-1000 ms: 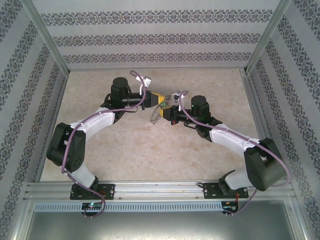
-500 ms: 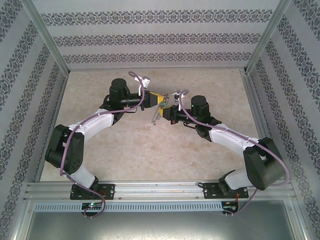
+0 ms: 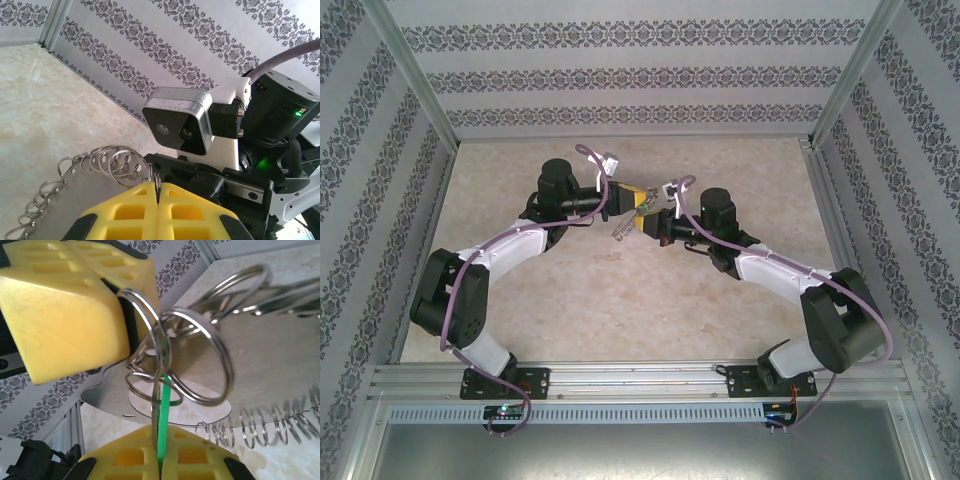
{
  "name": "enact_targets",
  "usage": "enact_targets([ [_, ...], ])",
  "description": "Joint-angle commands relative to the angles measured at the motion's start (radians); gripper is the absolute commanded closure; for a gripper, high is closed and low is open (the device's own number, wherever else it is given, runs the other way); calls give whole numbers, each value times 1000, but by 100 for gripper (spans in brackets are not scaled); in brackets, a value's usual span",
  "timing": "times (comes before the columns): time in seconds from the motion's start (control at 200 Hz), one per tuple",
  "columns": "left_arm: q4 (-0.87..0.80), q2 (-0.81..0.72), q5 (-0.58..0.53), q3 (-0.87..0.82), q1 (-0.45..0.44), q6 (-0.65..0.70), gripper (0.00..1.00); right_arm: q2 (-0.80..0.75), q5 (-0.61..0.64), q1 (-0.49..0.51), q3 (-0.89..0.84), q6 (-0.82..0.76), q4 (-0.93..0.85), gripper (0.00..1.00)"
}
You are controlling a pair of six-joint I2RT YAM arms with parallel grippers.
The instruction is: Put the keys on the keyring
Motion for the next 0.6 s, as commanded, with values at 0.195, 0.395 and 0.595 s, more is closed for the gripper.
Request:
enact_targets([
  [0.195, 62, -34, 14, -1, -11, -6, 100, -117, -19, -101, -98, 1, 19, 63],
  [0.395, 87, -31, 8, -6, -11, -23, 100, -202, -6, -165, -151, 20, 17, 62],
  [0.595, 105, -37, -12, -22, -11, -36, 100, -221, 42, -169, -144, 85, 77, 62],
])
